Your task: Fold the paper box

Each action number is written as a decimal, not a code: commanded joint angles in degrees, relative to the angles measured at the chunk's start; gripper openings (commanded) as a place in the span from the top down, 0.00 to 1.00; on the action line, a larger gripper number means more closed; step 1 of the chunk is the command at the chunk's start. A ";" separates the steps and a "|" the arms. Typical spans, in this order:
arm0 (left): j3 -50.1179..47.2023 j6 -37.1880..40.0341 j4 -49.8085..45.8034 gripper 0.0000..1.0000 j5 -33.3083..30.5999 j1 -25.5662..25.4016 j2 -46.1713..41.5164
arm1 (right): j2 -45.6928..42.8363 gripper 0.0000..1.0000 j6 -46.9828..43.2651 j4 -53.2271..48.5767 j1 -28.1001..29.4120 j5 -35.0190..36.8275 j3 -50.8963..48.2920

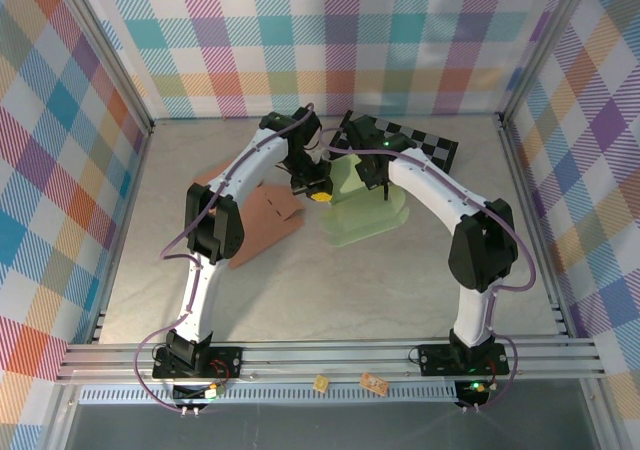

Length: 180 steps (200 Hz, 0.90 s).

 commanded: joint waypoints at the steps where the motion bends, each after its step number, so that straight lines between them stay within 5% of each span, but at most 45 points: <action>1: 1.34 -0.45 -2.97 1.00 0.88 -0.13 1.12 | 1.67 0.86 -0.25 -2.81 -0.32 4.70 2.89; 61: 1.41 -0.46 -2.83 1.00 0.88 -0.12 1.35 | 3.58 0.83 0.57 -4.92 0.00 9.51 3.41; 76: 1.47 -0.61 -2.73 1.00 1.00 -0.22 1.46 | 3.40 1.00 0.60 -4.85 0.00 9.40 3.30; 102: 1.44 -0.68 -2.61 1.00 0.92 -0.19 1.41 | 2.86 1.00 0.22 -4.21 0.05 7.73 3.62; 140: 0.81 -0.58 -1.62 1.00 0.84 -0.22 1.38 | 2.34 0.66 2.17 -5.83 0.09 1.07 6.87; 180: 0.80 -0.44 -1.24 1.00 1.25 -0.22 1.56 | 2.68 0.57 3.47 -5.79 0.05 -2.77 8.06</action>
